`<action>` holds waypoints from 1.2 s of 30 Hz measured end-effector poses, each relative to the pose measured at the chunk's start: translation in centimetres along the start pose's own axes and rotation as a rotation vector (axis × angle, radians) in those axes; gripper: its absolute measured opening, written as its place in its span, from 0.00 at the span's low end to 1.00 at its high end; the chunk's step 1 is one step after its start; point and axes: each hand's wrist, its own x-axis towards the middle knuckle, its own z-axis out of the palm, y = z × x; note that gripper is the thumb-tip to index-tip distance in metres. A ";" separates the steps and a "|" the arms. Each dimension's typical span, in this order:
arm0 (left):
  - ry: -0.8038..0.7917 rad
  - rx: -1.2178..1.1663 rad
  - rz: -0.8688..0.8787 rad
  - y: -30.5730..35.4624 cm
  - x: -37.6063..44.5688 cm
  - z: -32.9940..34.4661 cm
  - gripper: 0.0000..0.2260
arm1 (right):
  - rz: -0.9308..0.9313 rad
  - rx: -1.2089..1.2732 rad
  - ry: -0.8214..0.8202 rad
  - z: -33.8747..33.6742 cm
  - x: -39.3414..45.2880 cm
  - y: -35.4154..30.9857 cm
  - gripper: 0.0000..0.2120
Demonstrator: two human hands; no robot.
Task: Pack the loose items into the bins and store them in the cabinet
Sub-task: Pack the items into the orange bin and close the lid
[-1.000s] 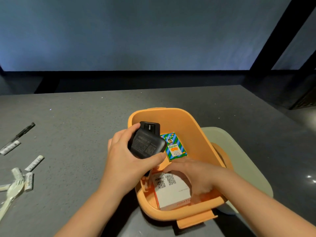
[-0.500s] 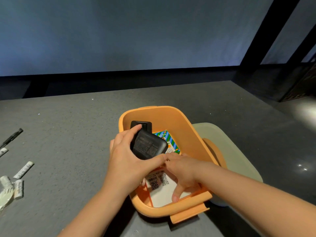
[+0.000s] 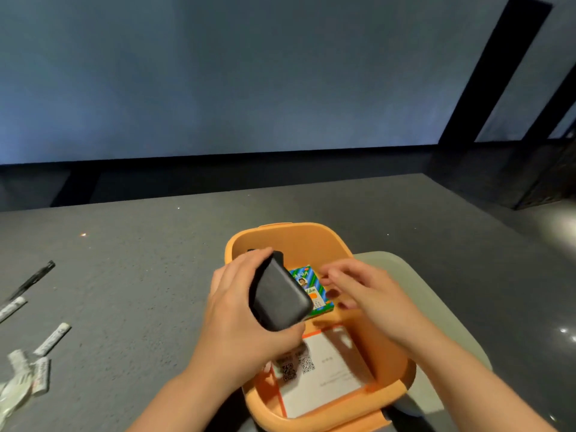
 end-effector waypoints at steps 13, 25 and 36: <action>-0.226 -0.065 0.035 -1.0 -0.3 0.9 0.51 | 0.234 0.421 -0.013 3.0 -1.5 -0.9 0.13; -0.128 0.108 -0.191 -3.2 -0.3 1.6 0.44 | 0.138 -0.566 0.183 3.4 3.5 -0.1 0.18; -0.137 -0.142 -0.349 -5.2 -0.6 1.2 0.27 | 0.314 -1.057 -0.042 5.9 8.2 3.9 0.19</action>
